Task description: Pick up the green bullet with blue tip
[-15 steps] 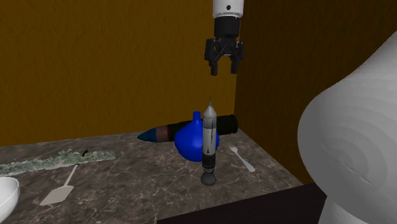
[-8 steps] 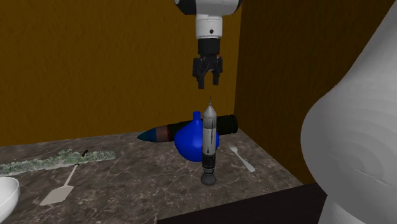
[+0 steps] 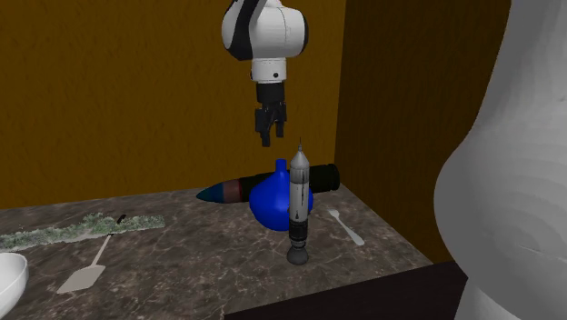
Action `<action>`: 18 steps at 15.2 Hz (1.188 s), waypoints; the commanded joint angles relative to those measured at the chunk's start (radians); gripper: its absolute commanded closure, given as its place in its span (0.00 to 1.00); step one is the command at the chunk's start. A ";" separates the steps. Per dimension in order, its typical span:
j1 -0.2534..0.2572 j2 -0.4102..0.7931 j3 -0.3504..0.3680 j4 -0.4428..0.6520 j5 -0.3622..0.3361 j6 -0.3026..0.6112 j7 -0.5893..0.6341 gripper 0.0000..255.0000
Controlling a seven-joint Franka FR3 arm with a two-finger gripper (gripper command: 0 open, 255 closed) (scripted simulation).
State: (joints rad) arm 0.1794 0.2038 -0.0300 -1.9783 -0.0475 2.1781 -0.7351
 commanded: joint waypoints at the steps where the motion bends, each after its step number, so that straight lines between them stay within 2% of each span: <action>1: 0.012 0.065 0.014 0.041 -0.012 0.029 -0.035 0.00; 17: 0.133 0.561 0.102 0.479 -0.162 0.110 -0.278 0.00; 18: 0.133 0.562 0.102 0.480 -0.162 0.110 -0.279 0.00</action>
State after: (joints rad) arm 0.3064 0.7509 0.0701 -1.5163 -0.2041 2.2893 -1.0063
